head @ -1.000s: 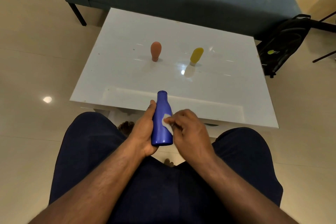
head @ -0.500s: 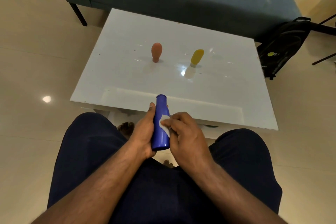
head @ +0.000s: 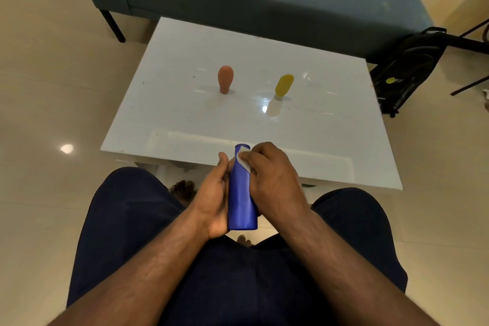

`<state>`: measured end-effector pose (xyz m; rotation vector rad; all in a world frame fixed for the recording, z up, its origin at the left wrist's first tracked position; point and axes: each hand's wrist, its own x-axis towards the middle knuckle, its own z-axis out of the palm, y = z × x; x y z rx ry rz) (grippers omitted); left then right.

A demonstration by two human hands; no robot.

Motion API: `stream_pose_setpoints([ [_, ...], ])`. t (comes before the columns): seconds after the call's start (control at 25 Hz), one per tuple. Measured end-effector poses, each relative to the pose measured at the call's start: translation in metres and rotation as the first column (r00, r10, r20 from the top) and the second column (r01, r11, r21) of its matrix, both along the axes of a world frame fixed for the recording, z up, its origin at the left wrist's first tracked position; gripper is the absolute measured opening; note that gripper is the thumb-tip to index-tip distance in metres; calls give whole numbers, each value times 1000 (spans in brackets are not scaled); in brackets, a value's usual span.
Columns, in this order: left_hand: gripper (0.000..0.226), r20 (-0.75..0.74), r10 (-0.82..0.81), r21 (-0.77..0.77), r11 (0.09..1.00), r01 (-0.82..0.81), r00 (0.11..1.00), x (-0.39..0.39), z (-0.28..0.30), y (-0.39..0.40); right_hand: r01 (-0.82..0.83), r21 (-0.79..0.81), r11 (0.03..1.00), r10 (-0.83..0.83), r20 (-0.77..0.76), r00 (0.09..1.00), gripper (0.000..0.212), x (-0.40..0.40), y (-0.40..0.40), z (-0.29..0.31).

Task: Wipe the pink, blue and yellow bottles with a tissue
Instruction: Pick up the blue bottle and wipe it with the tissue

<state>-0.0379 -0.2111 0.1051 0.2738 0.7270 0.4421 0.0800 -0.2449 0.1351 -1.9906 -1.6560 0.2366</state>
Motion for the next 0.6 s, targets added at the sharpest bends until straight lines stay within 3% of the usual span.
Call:
stream_pose_setpoints([
  [0.08,60,-1,-26,4,1000,26,1000,2,-1,-2,-38,-11,999,38,50,998,9,3,-9,-3],
  [0.16,49,11,-48,3,999,48,999,3,-2,-2,-12,-84,996,12,2,1000,13,11,-9,-2],
  [0.28,38,41,-102,3,995,102,994,2,1,0,-8,-90,996,17,103,995,24,19,2,2],
  [0.4,39,68,-84,-21,996,85,994,1,0,-1,39,-73,997,-38,20,999,17,12,9,6],
  [0.56,39,42,-42,7,999,41,998,0,-2,-2,-125,-61,990,132,133,982,15,2,-7,-1],
  [0.6,38,38,-55,28,998,54,998,0,-1,0,-103,-55,993,109,108,988,16,10,-3,-2],
])
